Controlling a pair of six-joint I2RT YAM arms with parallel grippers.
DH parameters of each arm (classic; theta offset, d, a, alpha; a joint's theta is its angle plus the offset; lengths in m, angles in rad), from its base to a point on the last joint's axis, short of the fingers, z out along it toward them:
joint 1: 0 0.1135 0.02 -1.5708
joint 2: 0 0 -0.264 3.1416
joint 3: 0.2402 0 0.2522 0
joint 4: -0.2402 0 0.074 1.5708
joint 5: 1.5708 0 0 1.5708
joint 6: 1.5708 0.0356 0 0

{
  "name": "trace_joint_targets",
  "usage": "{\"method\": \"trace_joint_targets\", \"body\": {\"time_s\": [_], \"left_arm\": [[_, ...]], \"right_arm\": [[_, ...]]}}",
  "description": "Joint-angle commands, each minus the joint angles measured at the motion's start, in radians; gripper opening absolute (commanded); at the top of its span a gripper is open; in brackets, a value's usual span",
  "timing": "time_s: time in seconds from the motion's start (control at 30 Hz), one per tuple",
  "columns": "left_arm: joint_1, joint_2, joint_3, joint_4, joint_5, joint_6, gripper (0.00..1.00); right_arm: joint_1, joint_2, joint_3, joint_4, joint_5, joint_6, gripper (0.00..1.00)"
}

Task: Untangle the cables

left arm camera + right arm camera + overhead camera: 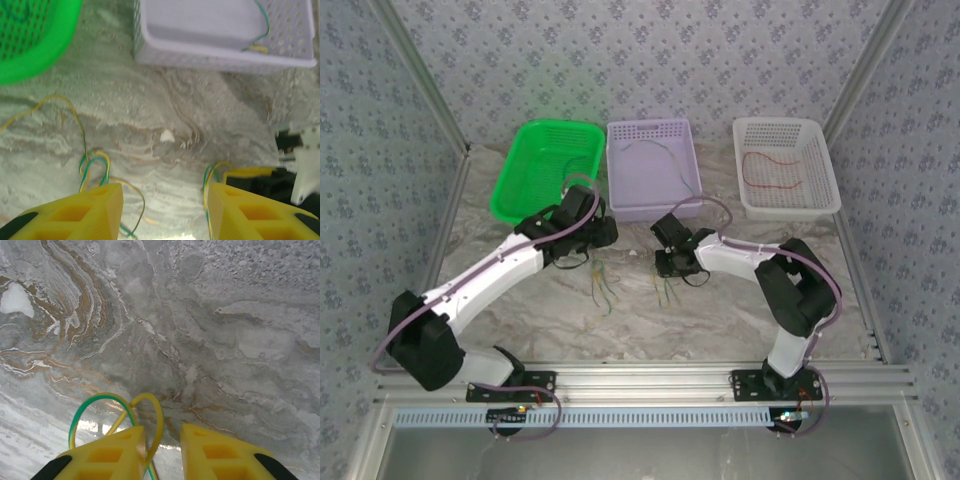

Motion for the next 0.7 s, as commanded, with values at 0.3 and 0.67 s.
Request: {"method": "trace_joint_targets", "body": {"time_s": [0.3, 0.67], "left_arm": [[-0.041, -0.094, -0.067, 0.056, 0.008, -0.041, 0.47], [-0.068, -0.1, -0.15, 0.264, 0.316, -0.016, 0.44]], "right_arm": [[-0.018, 0.037, 0.026, 0.035, -0.036, 0.01, 0.12], [-0.017, -0.248, -0.052, 0.098, -0.071, -0.174, 0.0]]}}
